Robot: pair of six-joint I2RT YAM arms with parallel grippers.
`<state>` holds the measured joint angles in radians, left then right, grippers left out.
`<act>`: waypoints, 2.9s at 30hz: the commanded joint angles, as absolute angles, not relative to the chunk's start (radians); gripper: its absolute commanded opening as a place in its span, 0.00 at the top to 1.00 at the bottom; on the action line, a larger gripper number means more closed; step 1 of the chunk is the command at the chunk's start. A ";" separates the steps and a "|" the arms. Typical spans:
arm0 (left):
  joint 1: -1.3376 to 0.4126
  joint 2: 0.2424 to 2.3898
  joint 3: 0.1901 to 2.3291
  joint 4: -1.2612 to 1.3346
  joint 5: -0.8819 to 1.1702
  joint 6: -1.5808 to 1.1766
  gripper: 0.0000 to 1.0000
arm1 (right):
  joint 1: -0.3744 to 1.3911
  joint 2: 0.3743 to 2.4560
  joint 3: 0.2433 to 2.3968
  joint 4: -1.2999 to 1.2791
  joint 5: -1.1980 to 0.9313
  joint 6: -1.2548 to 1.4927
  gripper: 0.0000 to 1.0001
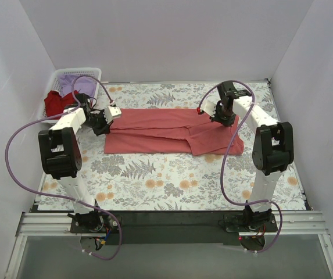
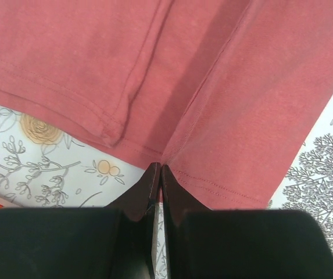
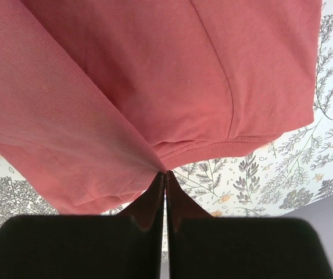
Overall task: Fold and stack the t-shirts
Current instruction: Fold the tshirt
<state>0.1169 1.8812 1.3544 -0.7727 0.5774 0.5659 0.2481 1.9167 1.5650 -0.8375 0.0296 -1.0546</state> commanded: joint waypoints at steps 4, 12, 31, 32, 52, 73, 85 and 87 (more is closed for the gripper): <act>0.123 1.901 1.423 -0.739 0.603 0.561 1.00 | 0.239 1.931 1.626 -0.838 0.034 -1.117 0.99; 0.120 1.936 1.437 -0.736 0.598 0.558 1.00 | 0.236 1.953 1.637 -0.827 0.041 -1.106 0.99; 0.120 1.916 1.361 -0.727 0.563 0.569 1.00 | 0.236 2.028 1.710 -0.805 0.058 -1.091 0.99; 0.120 1.913 1.356 -0.724 0.563 0.569 1.00 | 0.236 2.037 1.715 -0.805 0.060 -1.091 0.99; 0.133 1.934 1.452 -0.698 0.568 0.359 0.71 | 0.218 2.083 1.821 -0.811 0.087 -1.011 0.72; 0.224 1.801 1.278 -0.762 0.629 -0.201 0.35 | -0.067 1.899 1.531 -1.028 -0.333 -0.646 0.56; 0.221 1.813 1.194 -0.713 0.581 -0.241 0.40 | -0.069 1.945 1.424 -0.916 -0.310 -0.621 0.55; 0.221 1.824 1.186 -0.704 0.587 -0.245 0.42 | -0.069 1.962 1.416 -0.897 -0.299 -0.620 0.55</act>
<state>0.2253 1.8679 1.2015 -0.7448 0.5900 -0.2302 -0.0658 1.9362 1.4326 -0.9390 -0.2943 -0.6308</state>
